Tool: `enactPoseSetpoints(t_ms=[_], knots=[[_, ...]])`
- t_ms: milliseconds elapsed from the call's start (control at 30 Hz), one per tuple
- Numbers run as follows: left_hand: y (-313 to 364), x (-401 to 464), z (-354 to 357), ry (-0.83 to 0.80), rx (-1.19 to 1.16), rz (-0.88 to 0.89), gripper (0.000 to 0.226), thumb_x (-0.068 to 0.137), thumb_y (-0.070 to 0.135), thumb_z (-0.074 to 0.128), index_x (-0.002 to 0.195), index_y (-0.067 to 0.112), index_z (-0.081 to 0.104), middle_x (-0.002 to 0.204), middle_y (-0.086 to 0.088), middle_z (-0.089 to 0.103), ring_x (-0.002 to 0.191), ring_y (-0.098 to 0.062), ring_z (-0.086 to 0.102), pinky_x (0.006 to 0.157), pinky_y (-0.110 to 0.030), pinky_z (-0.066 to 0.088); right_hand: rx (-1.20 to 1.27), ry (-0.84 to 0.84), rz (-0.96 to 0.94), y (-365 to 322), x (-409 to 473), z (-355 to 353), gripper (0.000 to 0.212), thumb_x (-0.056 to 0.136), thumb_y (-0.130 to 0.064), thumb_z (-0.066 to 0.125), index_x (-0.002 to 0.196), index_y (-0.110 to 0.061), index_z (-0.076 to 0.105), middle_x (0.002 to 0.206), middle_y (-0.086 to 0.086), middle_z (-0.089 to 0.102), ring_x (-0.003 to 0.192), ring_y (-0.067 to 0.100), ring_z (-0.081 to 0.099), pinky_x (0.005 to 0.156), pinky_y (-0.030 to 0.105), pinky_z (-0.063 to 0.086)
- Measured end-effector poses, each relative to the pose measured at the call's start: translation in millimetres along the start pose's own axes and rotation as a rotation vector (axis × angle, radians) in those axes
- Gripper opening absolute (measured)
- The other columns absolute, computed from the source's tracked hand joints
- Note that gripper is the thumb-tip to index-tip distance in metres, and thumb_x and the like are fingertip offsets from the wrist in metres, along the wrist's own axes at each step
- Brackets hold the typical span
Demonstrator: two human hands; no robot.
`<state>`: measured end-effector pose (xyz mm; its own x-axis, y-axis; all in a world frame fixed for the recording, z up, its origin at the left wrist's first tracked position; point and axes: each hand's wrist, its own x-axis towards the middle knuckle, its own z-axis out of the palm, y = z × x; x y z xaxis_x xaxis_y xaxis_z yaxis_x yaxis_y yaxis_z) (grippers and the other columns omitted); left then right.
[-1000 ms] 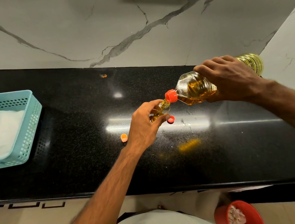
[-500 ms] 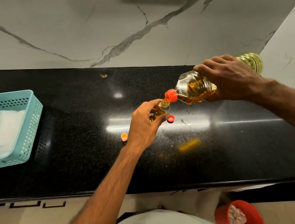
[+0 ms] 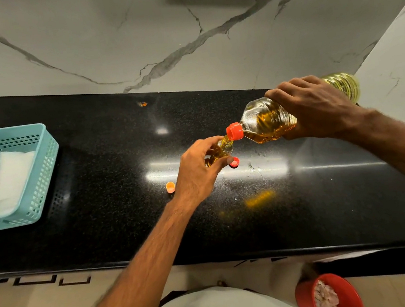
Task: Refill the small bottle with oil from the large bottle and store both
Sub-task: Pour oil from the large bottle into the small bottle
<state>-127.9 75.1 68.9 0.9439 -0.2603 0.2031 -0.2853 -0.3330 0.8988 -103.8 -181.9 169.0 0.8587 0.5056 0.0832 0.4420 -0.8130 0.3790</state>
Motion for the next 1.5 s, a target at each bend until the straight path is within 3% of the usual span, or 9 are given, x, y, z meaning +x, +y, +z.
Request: enactPoseSetpoints(t_ms=[333,733,1033,1500], knots=[[-2.3,1.6,0.1,0.003,0.005,0.017,0.045,0.079,0.028,0.075,0.122,0.022,0.060,0.107,0.011,0.060,0.100,-0.010,0.060,0.090,-0.032,0.054,-0.012,0.017,-0.010,0.5,1.4,-0.4,0.098,0.054,-0.048,0.088,0.131,-0.004,0.047,0.113,0.021,0.063,0.093,0.040,0.063,0.083,0.046,0.051],[-3.5,1.3,0.3,0.002,0.000,0.026,0.045,0.079,0.029,0.075,0.121,0.022,0.060,0.108,0.009,0.061,0.101,-0.011,0.060,0.090,-0.032,0.053,-0.001,0.018,-0.011,0.0,1.4,-0.2,0.099,0.053,-0.046,0.090,0.132,-0.003,0.046,0.114,0.023,0.063,0.094,0.042,0.063,0.083,0.049,0.051],[-6.1,3.1,0.7,0.004,-0.009,0.034,0.044,0.079,0.030,0.075,0.120,0.028,0.059,0.105,0.015,0.059,0.098,-0.004,0.059,0.086,-0.022,0.050,0.003,0.015,-0.008,-0.3,1.8,-1.4,0.098,0.054,-0.046,0.090,0.132,-0.003,0.048,0.115,0.022,0.063,0.095,0.041,0.063,0.084,0.049,0.050],[-8.5,4.0,2.0,-0.003,-0.003,0.030,0.044,0.079,0.029,0.074,0.120,0.024,0.060,0.111,0.007,0.062,0.102,-0.008,0.060,0.087,-0.023,0.050,-0.001,0.013,-0.002,0.7,2.7,1.5,0.098,0.055,-0.047,0.089,0.133,-0.004,0.047,0.117,0.021,0.062,0.097,0.040,0.063,0.086,0.047,0.049]])
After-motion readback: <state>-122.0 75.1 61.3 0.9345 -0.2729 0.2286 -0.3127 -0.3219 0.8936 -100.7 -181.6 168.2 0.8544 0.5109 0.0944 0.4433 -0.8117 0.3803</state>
